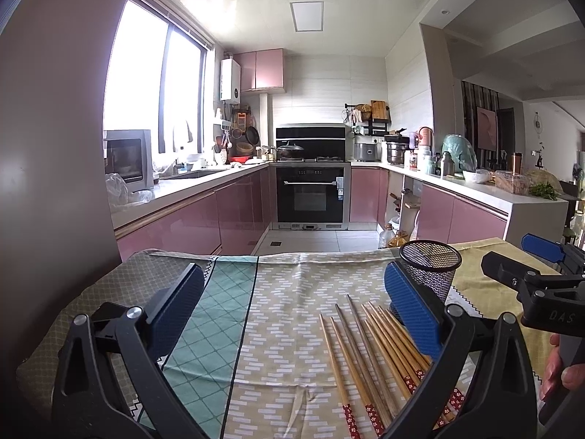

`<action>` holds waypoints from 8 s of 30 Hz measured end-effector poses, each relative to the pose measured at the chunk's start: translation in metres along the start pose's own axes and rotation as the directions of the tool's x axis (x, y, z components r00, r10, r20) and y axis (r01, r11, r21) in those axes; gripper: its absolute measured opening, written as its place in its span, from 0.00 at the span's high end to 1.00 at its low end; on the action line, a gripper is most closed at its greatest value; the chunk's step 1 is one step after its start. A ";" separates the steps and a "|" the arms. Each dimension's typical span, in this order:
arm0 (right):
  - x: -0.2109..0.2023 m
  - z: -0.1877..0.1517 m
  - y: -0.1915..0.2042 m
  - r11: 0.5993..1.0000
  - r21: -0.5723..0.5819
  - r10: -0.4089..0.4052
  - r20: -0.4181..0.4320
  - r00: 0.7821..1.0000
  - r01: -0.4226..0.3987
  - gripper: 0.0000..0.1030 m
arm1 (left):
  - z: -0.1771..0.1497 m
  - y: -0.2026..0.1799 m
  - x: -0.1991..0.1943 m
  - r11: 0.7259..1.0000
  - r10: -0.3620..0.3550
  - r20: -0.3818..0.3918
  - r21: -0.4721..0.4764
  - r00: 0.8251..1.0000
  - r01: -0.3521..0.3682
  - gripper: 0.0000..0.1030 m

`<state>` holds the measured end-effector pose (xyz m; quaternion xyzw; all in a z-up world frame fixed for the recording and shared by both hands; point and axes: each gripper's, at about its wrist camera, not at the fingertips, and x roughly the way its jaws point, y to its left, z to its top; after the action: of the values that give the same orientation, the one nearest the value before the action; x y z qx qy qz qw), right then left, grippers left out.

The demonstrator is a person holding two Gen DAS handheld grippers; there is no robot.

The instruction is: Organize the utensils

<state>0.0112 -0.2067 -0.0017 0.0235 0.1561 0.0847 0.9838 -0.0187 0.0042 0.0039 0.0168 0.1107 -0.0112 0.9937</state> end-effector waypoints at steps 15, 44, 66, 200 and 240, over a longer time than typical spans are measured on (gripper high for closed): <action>0.001 -0.001 0.001 1.000 0.001 -0.001 0.000 1.000 0.001 0.06 | 0.001 -0.002 -0.002 1.000 -0.001 0.014 0.001 1.000 0.001 0.06; 0.001 -0.004 0.000 1.000 0.010 0.002 -0.003 1.000 -0.002 0.06 | -0.001 -0.003 -0.004 1.000 -0.004 0.008 -0.001 1.000 0.004 0.06; 0.002 -0.004 -0.002 1.000 0.013 0.005 -0.007 1.000 -0.005 0.06 | -0.003 -0.003 -0.001 1.000 -0.004 -0.003 -0.004 1.000 0.004 0.06; 0.146 0.082 -0.072 0.945 0.146 0.327 -0.403 0.855 -0.293 0.92 | 0.091 -0.109 0.189 0.825 -0.545 -0.415 -0.110 0.728 0.555 0.92; 0.088 -0.032 -0.018 0.935 0.136 0.349 -0.506 0.789 -0.327 0.51 | -0.046 -0.029 0.132 0.927 -0.323 -0.593 -0.042 0.738 0.372 0.56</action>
<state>0.0867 -0.2086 -0.0599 0.0475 0.4123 0.2591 0.8721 0.0987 -0.0258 -0.0712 0.0378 0.4142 -0.1948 0.8883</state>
